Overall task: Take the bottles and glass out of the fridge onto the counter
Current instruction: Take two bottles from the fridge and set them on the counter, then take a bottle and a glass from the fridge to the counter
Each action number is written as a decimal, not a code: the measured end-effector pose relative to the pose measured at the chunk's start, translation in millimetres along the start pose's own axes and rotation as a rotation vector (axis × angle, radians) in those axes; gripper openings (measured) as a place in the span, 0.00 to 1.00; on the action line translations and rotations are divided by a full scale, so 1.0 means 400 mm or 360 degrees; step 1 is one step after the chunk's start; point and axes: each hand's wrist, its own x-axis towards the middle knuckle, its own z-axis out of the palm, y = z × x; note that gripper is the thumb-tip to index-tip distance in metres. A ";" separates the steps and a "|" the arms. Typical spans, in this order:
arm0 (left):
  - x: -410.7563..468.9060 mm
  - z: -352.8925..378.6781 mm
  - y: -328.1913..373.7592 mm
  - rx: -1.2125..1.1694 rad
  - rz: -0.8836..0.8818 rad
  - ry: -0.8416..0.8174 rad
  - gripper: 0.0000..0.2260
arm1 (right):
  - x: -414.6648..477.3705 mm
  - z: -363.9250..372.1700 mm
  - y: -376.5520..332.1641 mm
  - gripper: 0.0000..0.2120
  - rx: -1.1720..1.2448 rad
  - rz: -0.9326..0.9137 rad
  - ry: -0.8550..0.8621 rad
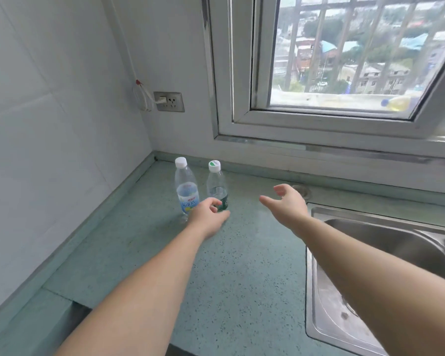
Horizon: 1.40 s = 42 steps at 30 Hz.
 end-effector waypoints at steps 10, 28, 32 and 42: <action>-0.189 0.098 0.269 0.0036 0.0405 -0.0035 0.16 | -0.147 -0.351 0.043 0.15 0.0060 -0.0024 0.0272; -0.552 0.540 0.683 0.0151 0.1413 -0.1020 0.18 | -0.729 -0.817 0.289 0.15 -0.0009 0.0623 0.1410; -0.820 0.660 0.717 0.0144 0.1708 -0.1363 0.19 | -1.015 -0.849 0.338 0.18 0.0043 0.0828 0.1789; -1.638 0.712 0.552 0.0139 0.2245 -0.2415 0.19 | -1.808 -0.702 0.366 0.19 0.0073 0.1485 0.2695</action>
